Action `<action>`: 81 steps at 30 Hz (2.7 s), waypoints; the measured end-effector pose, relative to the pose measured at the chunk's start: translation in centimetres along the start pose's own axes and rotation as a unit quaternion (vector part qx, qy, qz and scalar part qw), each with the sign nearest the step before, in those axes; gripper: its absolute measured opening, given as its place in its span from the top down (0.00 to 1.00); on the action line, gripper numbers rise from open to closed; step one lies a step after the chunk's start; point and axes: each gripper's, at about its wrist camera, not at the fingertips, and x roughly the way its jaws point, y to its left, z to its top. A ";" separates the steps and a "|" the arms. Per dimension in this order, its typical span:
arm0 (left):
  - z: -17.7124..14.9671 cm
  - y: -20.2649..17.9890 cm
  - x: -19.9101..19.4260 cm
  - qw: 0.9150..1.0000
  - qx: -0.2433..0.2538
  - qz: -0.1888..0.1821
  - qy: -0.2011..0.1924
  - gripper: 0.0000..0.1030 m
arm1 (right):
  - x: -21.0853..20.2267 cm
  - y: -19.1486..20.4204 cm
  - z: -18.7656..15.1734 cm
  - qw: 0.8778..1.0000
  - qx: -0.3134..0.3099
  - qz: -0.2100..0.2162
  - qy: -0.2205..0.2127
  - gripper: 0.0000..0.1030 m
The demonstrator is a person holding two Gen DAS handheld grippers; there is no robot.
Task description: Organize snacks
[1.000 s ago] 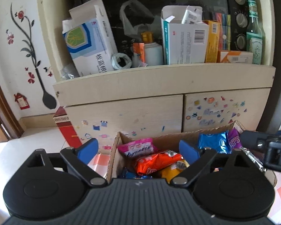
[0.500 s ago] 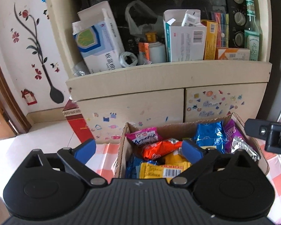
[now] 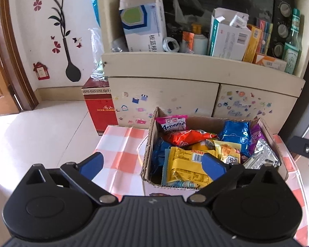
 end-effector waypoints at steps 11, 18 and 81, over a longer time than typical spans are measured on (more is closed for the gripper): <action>-0.2 -1.4 -0.1 1.000 0.022 -0.004 0.017 0.01 | 1.2 0.6 -0.4 0.999 -0.022 -0.027 0.033 0.00; -0.3 -1.9 0.9 0.999 0.016 0.010 0.033 0.01 | 2.6 1.1 -1.0 0.996 -0.036 -0.048 0.062 0.00; 0.2 -4.4 6.1 0.993 0.025 0.045 0.102 0.01 | 8.2 2.3 -1.0 0.989 -0.037 -0.077 0.124 0.00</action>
